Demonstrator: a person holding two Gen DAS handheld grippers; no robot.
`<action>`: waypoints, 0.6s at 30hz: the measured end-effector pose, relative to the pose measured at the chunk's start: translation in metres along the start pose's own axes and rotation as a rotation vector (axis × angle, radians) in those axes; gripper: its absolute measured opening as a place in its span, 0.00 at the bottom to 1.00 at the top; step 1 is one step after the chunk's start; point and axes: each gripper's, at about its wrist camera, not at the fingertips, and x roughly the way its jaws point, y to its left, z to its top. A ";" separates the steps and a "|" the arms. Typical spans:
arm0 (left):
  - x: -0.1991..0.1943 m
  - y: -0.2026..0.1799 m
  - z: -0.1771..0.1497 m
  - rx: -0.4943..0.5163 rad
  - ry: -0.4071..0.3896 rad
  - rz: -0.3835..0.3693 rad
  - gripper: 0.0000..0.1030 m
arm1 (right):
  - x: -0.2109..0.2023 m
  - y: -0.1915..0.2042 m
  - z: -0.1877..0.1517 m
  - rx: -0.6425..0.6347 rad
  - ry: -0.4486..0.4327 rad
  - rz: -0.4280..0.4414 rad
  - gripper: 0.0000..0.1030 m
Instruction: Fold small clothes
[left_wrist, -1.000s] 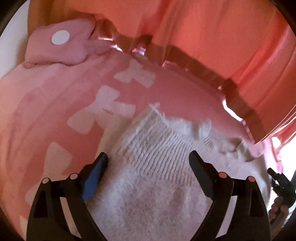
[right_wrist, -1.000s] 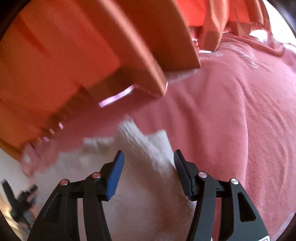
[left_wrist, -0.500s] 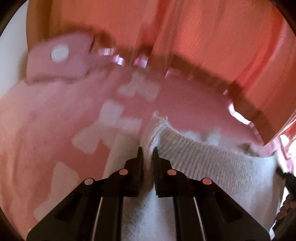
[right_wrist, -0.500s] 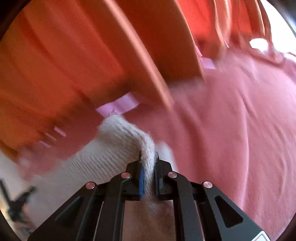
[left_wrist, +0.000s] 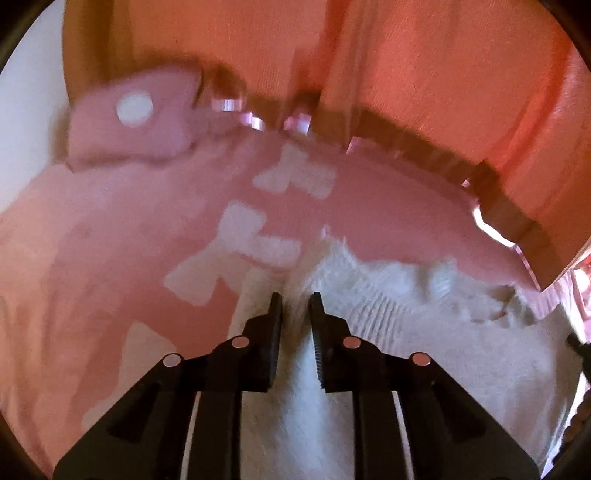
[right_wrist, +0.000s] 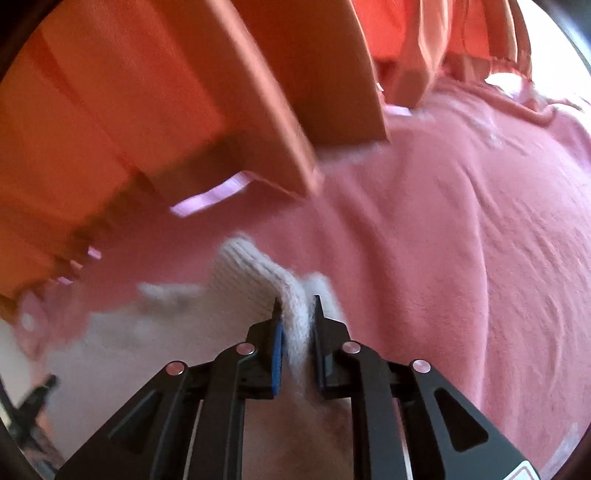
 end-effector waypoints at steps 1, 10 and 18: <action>-0.012 -0.006 0.000 0.020 -0.029 0.000 0.20 | -0.014 0.018 -0.003 -0.051 -0.033 0.044 0.18; -0.016 -0.079 -0.053 0.266 0.083 -0.089 0.39 | 0.021 0.162 -0.107 -0.542 0.328 0.291 0.15; 0.003 -0.033 -0.035 0.189 0.093 0.072 0.44 | 0.034 0.039 -0.034 -0.161 0.273 0.058 0.01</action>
